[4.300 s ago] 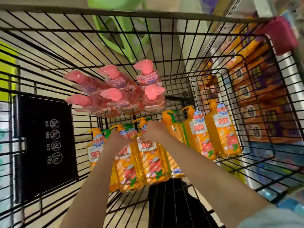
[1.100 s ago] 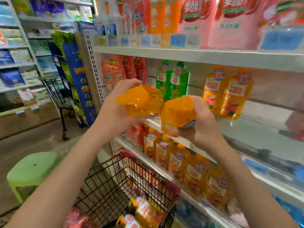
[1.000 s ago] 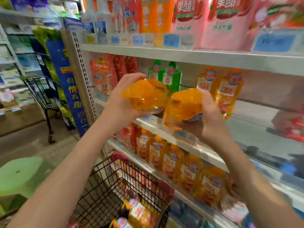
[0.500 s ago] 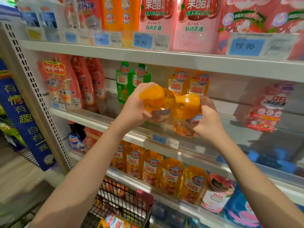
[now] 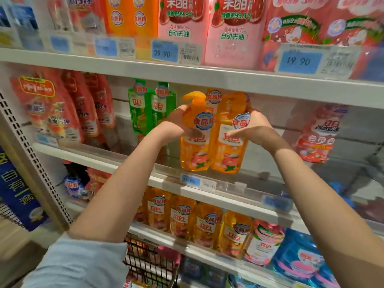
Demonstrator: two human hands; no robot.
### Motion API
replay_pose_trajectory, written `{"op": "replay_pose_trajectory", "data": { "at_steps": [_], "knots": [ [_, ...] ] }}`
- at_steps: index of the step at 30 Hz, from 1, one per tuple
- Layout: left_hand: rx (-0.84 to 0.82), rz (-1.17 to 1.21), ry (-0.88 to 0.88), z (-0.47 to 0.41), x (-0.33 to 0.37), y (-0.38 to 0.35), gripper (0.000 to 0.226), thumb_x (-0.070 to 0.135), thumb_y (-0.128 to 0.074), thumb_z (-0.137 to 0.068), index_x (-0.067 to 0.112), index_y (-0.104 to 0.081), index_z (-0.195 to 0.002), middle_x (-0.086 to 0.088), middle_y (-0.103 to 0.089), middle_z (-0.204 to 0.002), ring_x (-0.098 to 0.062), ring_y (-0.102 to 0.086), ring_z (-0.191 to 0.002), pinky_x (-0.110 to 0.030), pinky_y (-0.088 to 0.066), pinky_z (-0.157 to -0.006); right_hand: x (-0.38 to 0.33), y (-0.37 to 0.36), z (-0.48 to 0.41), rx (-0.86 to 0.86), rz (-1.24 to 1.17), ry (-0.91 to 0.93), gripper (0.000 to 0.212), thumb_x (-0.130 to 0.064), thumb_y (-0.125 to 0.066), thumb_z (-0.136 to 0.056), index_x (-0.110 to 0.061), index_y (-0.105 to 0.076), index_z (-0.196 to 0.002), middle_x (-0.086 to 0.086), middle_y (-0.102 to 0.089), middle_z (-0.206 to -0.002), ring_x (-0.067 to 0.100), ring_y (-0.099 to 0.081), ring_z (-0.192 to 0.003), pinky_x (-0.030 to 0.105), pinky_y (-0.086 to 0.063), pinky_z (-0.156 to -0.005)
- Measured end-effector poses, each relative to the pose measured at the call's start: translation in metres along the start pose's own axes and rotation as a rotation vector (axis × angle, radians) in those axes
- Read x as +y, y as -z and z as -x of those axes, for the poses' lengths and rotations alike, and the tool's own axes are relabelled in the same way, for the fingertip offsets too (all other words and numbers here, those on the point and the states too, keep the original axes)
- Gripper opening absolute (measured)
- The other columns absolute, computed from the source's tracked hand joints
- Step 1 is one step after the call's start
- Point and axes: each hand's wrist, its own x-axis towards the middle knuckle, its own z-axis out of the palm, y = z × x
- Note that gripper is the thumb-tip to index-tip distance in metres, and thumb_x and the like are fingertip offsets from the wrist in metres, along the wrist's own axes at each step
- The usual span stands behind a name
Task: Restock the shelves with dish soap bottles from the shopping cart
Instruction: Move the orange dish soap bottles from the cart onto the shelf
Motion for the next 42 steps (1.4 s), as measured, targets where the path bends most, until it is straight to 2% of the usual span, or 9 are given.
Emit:
{"op": "replay_pose_trajectory", "data": {
  "at_steps": [8,11,15,18,20,26,30,34,42],
  "knots": [
    [0.095,0.078,0.090,-0.016,-0.011,-0.016,0.100,0.022,-0.080,-0.073,0.022,-0.016,-0.150,-0.005,-0.039,-0.147,-0.025,-0.049,-0.125,-0.035,-0.047,-0.097,0.004,-0.003,-0.003,-0.044,-0.103,0.073,0.045,-0.013,-0.085,-0.068,-0.010,-0.065,-0.108,0.008,-0.070,-0.107,0.020,-0.068,-0.094,0.039,-0.054,-0.089],
    [0.107,0.117,0.117,-0.018,-0.016,-0.018,0.102,0.021,-0.080,-0.073,0.021,-0.013,-0.150,-0.006,-0.044,-0.143,-0.026,-0.052,-0.122,-0.041,-0.048,-0.098,0.007,-0.008,0.003,-0.009,-0.149,0.059,0.045,-0.016,-0.085,-0.067,-0.018,-0.060,-0.104,0.003,-0.068,-0.108,0.017,-0.065,-0.096,0.036,-0.054,-0.090],
    [0.066,0.010,0.239,-0.017,-0.040,-0.034,0.097,0.030,-0.087,-0.063,0.014,-0.031,-0.141,-0.007,-0.055,-0.131,-0.026,-0.056,-0.116,-0.044,-0.051,-0.095,0.028,-0.027,0.014,0.113,-0.275,-0.027,0.075,-0.017,-0.089,-0.061,-0.020,-0.037,-0.114,-0.005,-0.060,-0.108,0.010,-0.061,-0.095,0.021,-0.054,-0.075],
    [0.050,-0.104,0.276,-0.018,-0.052,-0.042,0.088,0.039,-0.085,-0.061,0.016,-0.042,-0.134,-0.005,-0.059,-0.128,-0.025,-0.059,-0.111,-0.040,-0.053,-0.089,0.052,-0.043,0.014,0.053,-0.263,-0.097,0.083,-0.021,-0.090,-0.060,-0.016,-0.041,-0.127,-0.001,-0.064,-0.115,0.017,-0.064,-0.103,0.033,-0.056,-0.085],
    [0.077,-0.105,0.273,-0.021,-0.052,-0.044,0.078,0.036,-0.084,-0.066,0.014,-0.047,-0.131,-0.002,-0.060,-0.124,-0.025,-0.060,-0.109,-0.036,-0.052,-0.087,0.058,-0.046,0.011,0.050,-0.228,-0.123,0.079,-0.024,-0.089,-0.061,-0.015,-0.044,-0.125,0.002,-0.064,-0.118,0.020,-0.064,-0.104,0.039,-0.054,-0.090],
    [0.113,-0.039,0.299,-0.033,-0.047,-0.057,0.070,0.035,-0.079,-0.074,0.008,-0.047,-0.129,-0.009,-0.057,-0.130,-0.026,-0.056,-0.116,-0.033,-0.047,-0.093,0.058,-0.042,-0.001,0.096,-0.160,-0.146,0.076,-0.021,-0.088,-0.064,-0.010,-0.046,-0.126,0.005,-0.063,-0.121,0.022,-0.062,-0.107,0.036,-0.053,-0.090],
    [0.071,-0.197,0.347,-0.036,-0.049,-0.059,0.088,0.042,-0.080,-0.070,0.009,-0.035,-0.139,-0.013,-0.044,-0.142,-0.030,-0.046,-0.127,-0.037,-0.039,-0.106,0.067,-0.048,-0.005,0.107,0.017,-0.191,0.071,-0.041,-0.086,-0.060,-0.015,-0.055,-0.118,0.001,-0.061,-0.110,0.020,-0.061,-0.101,0.038,-0.053,-0.090],
    [0.092,-0.176,0.292,-0.038,-0.053,-0.059,0.081,0.037,-0.086,-0.064,0.009,-0.046,-0.130,-0.009,-0.060,-0.125,-0.027,-0.059,-0.111,-0.039,-0.050,-0.095,0.073,-0.056,-0.007,0.110,0.036,-0.230,0.070,-0.046,-0.086,-0.055,-0.016,-0.063,-0.114,0.001,-0.068,-0.109,0.024,-0.066,-0.101,0.041,-0.055,-0.088],
    [0.143,-0.154,0.154,-0.045,-0.059,-0.064,0.064,0.030,-0.083,-0.070,0.009,-0.053,-0.123,-0.007,-0.063,-0.121,-0.024,-0.061,-0.109,-0.034,-0.050,-0.093,0.076,-0.059,-0.019,0.167,0.033,-0.230,0.063,-0.033,-0.088,-0.062,-0.012,-0.060,-0.115,0.006,-0.068,-0.113,0.025,-0.065,-0.102,0.037,-0.054,-0.088]
  ]
}}
